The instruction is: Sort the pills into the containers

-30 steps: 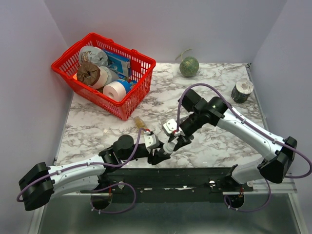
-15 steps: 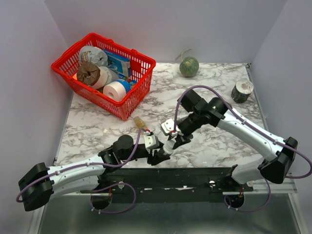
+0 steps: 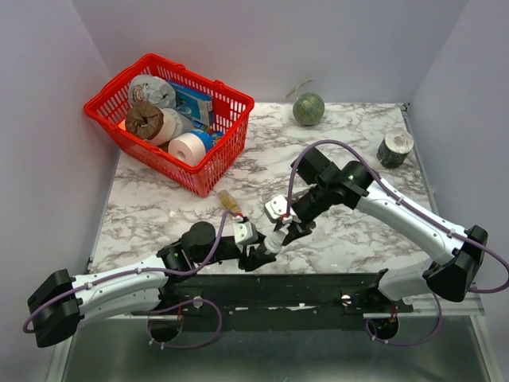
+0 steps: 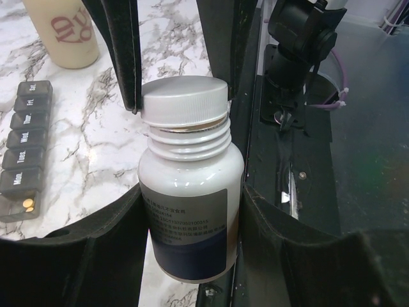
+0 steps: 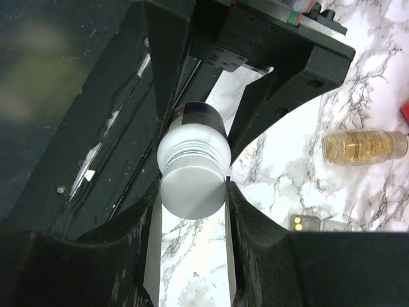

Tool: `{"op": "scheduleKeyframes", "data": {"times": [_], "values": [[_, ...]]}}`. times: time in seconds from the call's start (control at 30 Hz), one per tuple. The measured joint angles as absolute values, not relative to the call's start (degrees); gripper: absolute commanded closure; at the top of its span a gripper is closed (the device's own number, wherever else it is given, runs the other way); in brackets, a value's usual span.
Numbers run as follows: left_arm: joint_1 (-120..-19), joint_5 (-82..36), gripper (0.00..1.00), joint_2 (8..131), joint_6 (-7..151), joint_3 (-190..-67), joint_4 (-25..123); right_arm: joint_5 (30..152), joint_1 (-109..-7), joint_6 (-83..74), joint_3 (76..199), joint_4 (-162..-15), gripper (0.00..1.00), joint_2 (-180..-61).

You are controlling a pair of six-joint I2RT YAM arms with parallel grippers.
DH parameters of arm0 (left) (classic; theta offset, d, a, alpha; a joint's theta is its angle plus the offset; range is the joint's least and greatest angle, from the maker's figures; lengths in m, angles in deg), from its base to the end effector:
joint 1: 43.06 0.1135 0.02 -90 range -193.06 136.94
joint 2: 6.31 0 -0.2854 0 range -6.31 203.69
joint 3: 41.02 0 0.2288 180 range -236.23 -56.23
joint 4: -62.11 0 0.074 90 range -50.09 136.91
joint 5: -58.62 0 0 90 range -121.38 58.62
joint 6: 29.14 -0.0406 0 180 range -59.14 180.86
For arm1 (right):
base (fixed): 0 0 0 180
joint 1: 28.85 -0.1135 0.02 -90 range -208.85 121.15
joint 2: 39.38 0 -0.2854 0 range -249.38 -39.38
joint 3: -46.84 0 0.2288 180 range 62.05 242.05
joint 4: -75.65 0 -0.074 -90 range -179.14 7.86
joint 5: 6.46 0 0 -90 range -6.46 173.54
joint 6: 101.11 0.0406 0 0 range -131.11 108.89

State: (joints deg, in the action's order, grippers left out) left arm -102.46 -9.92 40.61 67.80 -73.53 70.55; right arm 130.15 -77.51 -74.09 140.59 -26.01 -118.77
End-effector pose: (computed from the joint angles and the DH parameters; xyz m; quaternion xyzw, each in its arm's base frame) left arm 0.0676 -0.1434 0.2534 0.4344 0.5997 -0.4756 0.4748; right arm 0.1323 0.1950 0.3592 -0.7903 0.4290 0.3567 0.2532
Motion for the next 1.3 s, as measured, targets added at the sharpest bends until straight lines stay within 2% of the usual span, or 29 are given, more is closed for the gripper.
{"op": "scheduleKeyframes", "data": {"times": [0.53, 0.77, 1.03, 1.27, 1.3], "values": [[-102.46, -9.92, 1.0, 40.69, 67.78, -73.55, 69.96, 130.67, -78.38, -72.63, 139.72, -27.6, 0.79, -119.4], [-102.44, -9.9, 1.0, 40.76, 67.34, -73.57, 69.39, 129.95, -78.78, -73.24, 139.45, -27.76, 0.73, -119.49], [-102.44, -9.9, 1.0, 40.74, 65.81, -73.81, 67.97, 130.11, -78.78, -71.38, 138.67, -28.83, 0.57, -119.69], [-102.46, -9.9, 1.0, 40.74, 65.15, -74.14, 67.73, 130.35, -78.78, -69.11, 138.36, -29.33, 0.54, -119.56], [-102.46, -9.9, 1.0, 40.74, 65.18, -74.2, 67.73, 130.37, -78.78, -68.94, 138.36, -29.38, 0.58, -119.54]]}}
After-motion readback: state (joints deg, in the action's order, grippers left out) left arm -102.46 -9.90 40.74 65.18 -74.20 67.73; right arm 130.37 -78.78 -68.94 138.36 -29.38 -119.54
